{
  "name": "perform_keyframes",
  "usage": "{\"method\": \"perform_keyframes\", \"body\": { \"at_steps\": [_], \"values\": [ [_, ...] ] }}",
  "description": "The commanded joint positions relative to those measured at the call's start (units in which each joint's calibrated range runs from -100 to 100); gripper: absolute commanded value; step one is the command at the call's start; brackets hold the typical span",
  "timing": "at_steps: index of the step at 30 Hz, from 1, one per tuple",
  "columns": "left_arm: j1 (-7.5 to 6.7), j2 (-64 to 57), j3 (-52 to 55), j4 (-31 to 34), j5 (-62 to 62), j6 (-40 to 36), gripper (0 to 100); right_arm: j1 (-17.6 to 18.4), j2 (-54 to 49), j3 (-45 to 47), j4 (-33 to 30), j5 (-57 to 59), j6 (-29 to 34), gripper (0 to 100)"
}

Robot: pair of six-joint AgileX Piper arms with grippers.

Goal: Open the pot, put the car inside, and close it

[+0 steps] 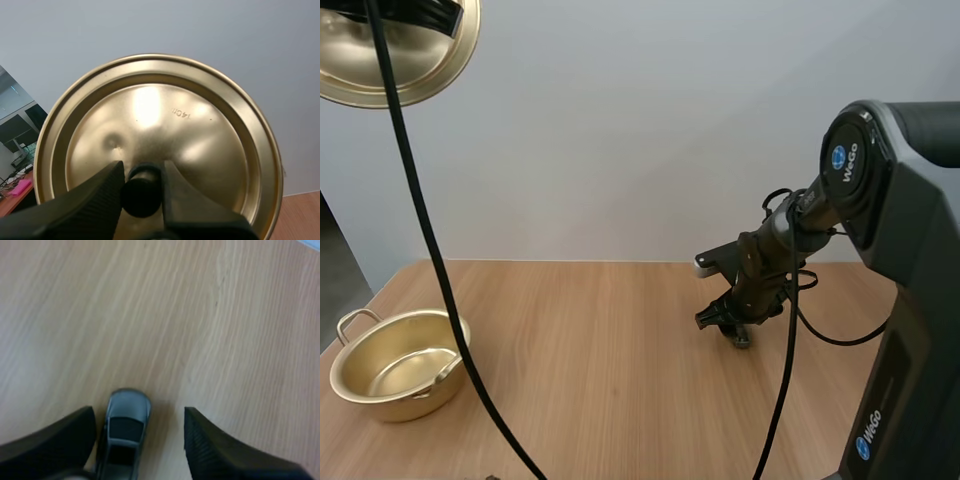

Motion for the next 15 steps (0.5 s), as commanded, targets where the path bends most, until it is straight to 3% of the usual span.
{"method": "perform_keyframes", "body": {
  "at_steps": [1,5,15],
  "values": [
    [0.03,0.0,0.0,-0.1,0.0,0.0,0,0.0,0.6,0.0,0.0,0.1,-0.5,58],
    [0.03,0.0,0.0,-0.1,0.0,0.0,0,0.0,1.4,0.0,0.0,-0.2,-0.5,1],
    [0.03,0.0,0.0,-0.4,0.0,0.0,0,0.1,-1.0,0.0,-0.1,-0.2,-2.0,0]
  ]
}}
